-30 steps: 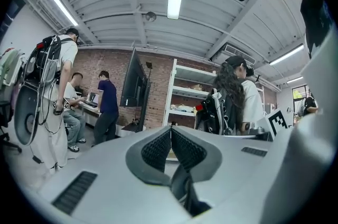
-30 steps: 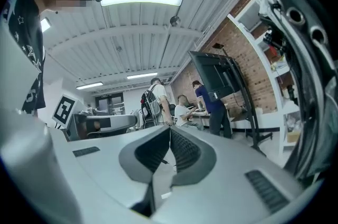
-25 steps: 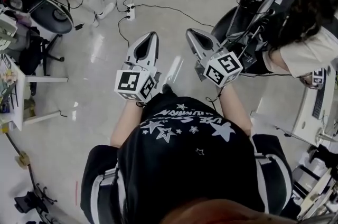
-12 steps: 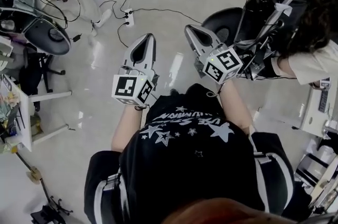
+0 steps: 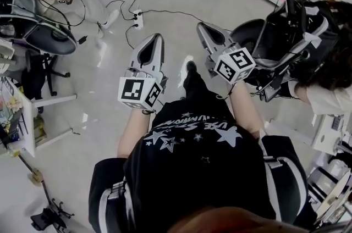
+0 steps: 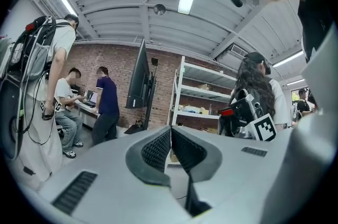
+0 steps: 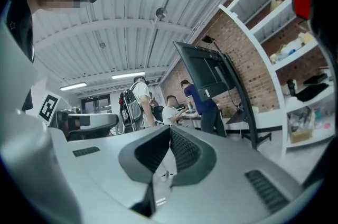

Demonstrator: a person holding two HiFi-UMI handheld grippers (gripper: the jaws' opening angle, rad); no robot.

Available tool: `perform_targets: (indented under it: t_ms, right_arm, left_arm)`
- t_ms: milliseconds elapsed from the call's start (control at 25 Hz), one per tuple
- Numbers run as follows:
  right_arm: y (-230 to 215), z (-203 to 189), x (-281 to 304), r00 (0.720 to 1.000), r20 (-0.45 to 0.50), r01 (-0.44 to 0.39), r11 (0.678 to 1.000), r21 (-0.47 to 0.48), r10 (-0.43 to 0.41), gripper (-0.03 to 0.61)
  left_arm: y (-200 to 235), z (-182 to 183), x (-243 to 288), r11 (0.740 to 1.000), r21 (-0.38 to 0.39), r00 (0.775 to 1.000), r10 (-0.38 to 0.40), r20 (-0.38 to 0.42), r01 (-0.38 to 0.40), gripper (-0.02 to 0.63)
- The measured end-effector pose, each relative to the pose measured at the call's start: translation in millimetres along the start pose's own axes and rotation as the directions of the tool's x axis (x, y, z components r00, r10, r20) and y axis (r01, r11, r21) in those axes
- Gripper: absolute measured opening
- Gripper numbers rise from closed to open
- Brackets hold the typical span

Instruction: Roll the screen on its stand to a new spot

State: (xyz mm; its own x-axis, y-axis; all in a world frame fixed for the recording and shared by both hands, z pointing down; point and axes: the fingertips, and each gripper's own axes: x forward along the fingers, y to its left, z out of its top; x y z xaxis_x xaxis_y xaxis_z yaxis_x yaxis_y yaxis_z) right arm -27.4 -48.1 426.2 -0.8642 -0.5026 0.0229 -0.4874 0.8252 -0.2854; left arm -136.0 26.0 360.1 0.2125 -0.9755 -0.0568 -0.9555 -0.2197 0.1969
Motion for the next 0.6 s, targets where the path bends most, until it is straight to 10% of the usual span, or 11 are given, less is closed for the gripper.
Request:
perform_targets:
  t_ms: [600]
  right_arm:
    - [-134,74,118,0.996,0.09,0.028,1.0,0.008,-0.028,0.008]
  left_arm:
    - [58,25,137,0.999,0.027,0.999,0.035,0.025,-0.035,0.012]
